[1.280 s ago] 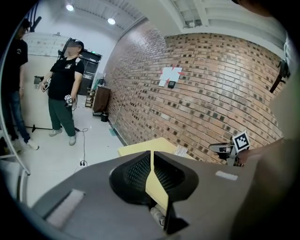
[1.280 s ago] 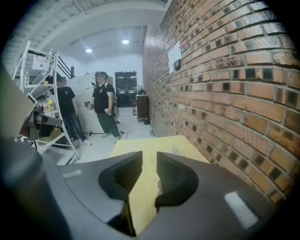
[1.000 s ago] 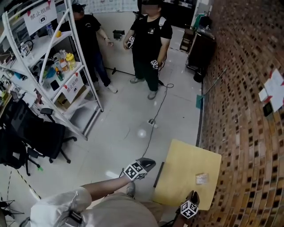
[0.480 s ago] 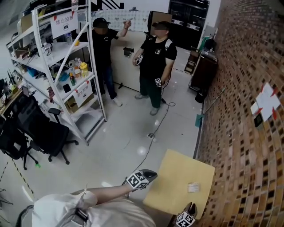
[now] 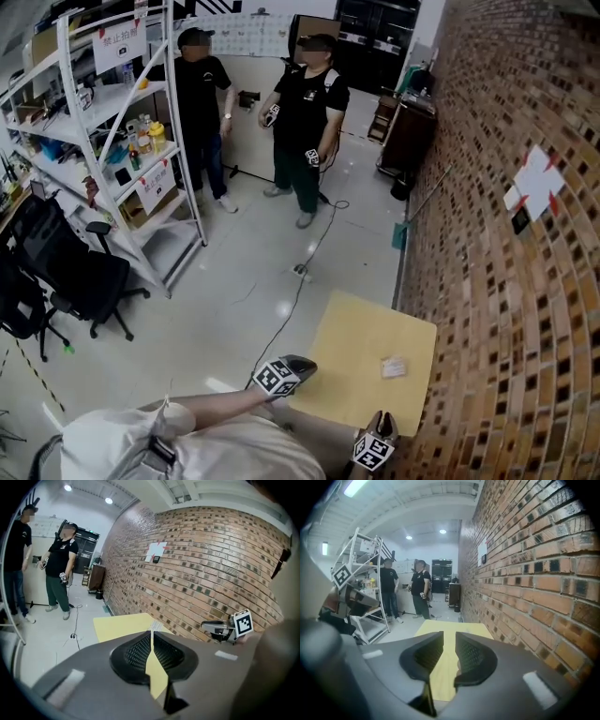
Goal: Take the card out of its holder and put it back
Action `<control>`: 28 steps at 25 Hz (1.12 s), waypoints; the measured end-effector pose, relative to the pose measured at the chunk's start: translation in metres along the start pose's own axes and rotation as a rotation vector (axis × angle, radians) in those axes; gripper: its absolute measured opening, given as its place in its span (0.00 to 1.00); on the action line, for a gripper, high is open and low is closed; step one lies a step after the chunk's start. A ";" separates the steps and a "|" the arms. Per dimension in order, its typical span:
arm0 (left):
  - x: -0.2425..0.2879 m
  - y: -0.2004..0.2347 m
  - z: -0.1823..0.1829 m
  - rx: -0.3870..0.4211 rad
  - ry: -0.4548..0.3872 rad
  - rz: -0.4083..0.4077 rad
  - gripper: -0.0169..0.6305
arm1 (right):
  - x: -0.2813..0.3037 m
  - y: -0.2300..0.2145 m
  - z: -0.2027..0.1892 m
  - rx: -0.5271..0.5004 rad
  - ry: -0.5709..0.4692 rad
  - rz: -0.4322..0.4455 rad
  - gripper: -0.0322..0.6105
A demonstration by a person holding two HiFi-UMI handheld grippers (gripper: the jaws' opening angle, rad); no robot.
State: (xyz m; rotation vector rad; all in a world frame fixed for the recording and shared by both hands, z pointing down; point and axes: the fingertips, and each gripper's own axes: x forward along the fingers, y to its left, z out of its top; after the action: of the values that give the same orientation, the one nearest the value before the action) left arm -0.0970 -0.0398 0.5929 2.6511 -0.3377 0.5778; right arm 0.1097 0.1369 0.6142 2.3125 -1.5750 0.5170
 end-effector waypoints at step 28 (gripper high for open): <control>0.015 -0.042 -0.002 0.077 0.063 -0.035 0.08 | -0.034 -0.009 -0.026 0.024 0.047 0.023 0.05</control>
State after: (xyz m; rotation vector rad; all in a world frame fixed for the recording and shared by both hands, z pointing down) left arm -0.0712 -0.0041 0.5877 2.6994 -0.2549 0.6741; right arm 0.1031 0.1792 0.6222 2.2846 -1.5838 0.5951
